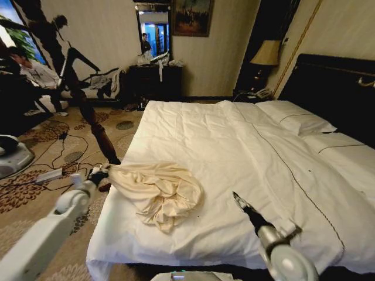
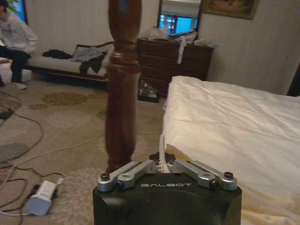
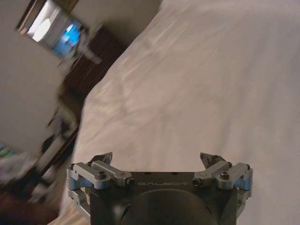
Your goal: Pick up the clothes from the bed and hang them on the clothes hanger.
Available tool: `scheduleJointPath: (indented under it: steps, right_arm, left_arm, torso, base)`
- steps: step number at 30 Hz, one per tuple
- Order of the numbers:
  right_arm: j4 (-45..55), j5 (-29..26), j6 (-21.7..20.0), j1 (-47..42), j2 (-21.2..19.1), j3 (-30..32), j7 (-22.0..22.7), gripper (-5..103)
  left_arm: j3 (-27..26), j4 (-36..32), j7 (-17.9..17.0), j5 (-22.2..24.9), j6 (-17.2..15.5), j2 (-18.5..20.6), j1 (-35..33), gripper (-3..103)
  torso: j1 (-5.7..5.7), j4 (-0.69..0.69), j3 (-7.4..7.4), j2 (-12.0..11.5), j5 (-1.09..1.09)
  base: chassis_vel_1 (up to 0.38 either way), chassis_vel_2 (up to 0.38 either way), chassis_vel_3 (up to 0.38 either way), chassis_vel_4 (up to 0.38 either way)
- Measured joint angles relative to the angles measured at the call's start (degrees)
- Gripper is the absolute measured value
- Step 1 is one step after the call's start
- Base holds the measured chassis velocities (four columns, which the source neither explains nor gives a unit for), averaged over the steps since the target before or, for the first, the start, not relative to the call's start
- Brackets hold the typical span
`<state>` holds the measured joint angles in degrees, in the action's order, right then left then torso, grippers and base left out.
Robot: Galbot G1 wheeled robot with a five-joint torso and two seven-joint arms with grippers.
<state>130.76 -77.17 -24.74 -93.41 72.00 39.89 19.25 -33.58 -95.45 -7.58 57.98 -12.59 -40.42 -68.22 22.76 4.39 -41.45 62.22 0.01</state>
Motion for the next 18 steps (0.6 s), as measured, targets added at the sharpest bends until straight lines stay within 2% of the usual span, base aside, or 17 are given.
scheduleJointPath:
  steps: [3, 4, 8, 14, 17, 18]
  right_arm:
    - [-0.8, -0.3, -0.8, 0.6, -0.5, -0.7, -0.8, 100]
    - [-2.0, -0.4, -1.7, 1.5, -1.1, -1.9, -1.5, 100]
    - [-7.8, 1.0, -3.6, 7.3, -3.2, -6.5, -2.8, 100]
    - [-15.6, 2.2, -3.9, 15.8, -6.6, -10.7, -3.4, 101]
    - [-20.2, 4.1, -4.6, 21.1, -8.9, -14.7, -4.5, 94]
    - [-21.3, 4.7, -5.0, 22.9, -9.6, -16.7, -5.0, 89]
  left_arm:
    - [0.1, -0.8, 0.0, 0.0, 0.0, 0.1, -0.4, 0]
    - [0.4, -2.1, -0.1, -0.2, 0.0, 0.1, -1.1, 0]
    - [2.1, -6.3, -1.9, -1.6, -0.6, -1.8, -2.5, 0]
    - [3.0, -9.0, -3.0, -2.0, -1.0, -2.4, -3.3, 0]
    - [3.0, -10.1, -3.3, -2.1, -1.2, -2.1, -4.1, 0]
    - [2.9, -10.5, -3.3, -2.1, -1.2, -2.0, -4.5, 0]
  torso:
    - [0.00, 0.03, 0.00, 0.0, -0.01]
    - [0.00, 0.13, 0.00, 0.0, -0.02]
    - [0.00, 0.07, 0.00, 0.0, -0.01]
    - [0.01, 0.08, 0.00, 0.0, 0.00]
    - [0.00, 0.06, 0.00, 0.0, 0.00]
    - [0.01, 0.06, 0.00, 0.0, -0.01]
  base:
    - [0.000, 0.000, 0.000, 0.000]
    - [0.000, 0.000, 0.000, 0.000]
    - [0.000, 0.000, 0.000, 0.000]
    - [0.000, 0.000, 0.000, 0.000]
    - [0.000, 0.000, 0.000, 0.000]
    - [0.000, 0.000, 0.000, 0.000]
